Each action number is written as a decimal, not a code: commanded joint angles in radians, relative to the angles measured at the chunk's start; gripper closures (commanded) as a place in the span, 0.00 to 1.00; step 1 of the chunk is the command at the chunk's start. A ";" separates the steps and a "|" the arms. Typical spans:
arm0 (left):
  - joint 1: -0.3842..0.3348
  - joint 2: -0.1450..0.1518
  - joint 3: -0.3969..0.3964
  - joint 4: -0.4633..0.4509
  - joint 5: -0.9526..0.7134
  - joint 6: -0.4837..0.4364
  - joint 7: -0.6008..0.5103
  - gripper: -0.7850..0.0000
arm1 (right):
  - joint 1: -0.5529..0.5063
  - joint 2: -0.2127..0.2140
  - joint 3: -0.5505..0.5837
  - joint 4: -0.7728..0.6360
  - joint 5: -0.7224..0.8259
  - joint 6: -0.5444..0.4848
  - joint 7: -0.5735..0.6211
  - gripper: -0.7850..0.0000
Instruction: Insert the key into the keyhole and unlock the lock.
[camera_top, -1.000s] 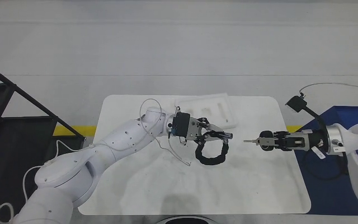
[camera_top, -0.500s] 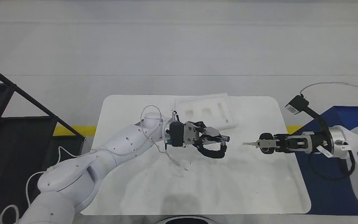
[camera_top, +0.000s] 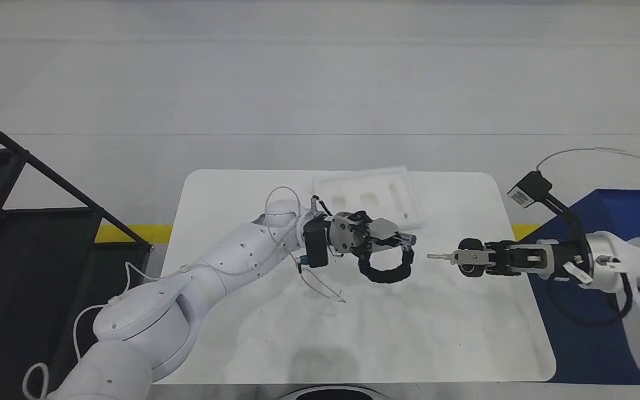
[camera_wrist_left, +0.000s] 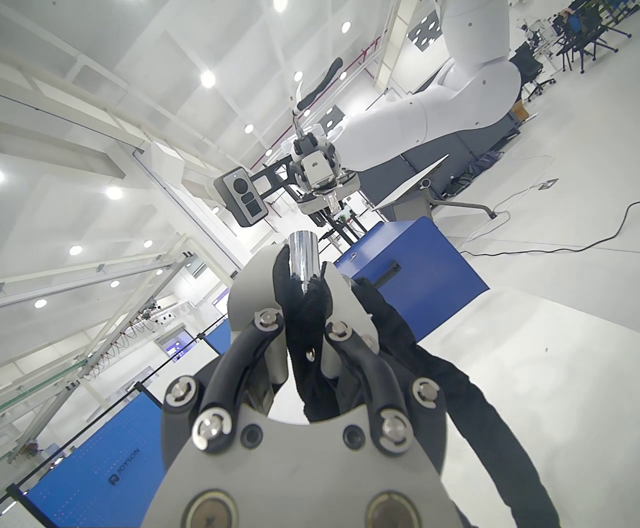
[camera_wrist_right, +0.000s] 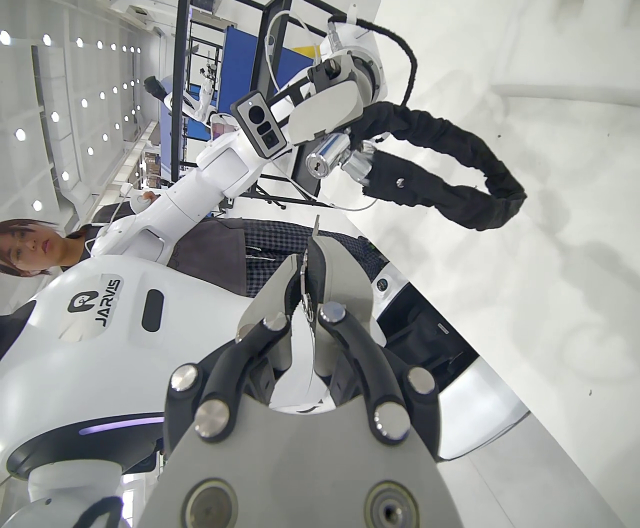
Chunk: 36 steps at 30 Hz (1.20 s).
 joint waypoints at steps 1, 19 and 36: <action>0.000 0.001 0.000 0.000 0.000 -0.001 0.000 1.00 | -0.007 0.000 0.008 -0.001 0.005 -0.013 -0.029 1.00; 0.047 0.009 -0.051 -0.036 0.016 0.091 -0.027 1.00 | -0.029 0.002 0.012 -0.023 0.075 0.072 -0.065 1.00; 0.075 -0.056 -0.087 0.040 0.051 0.197 0.023 1.00 | -0.099 0.016 0.041 -0.144 -0.032 0.199 -0.199 1.00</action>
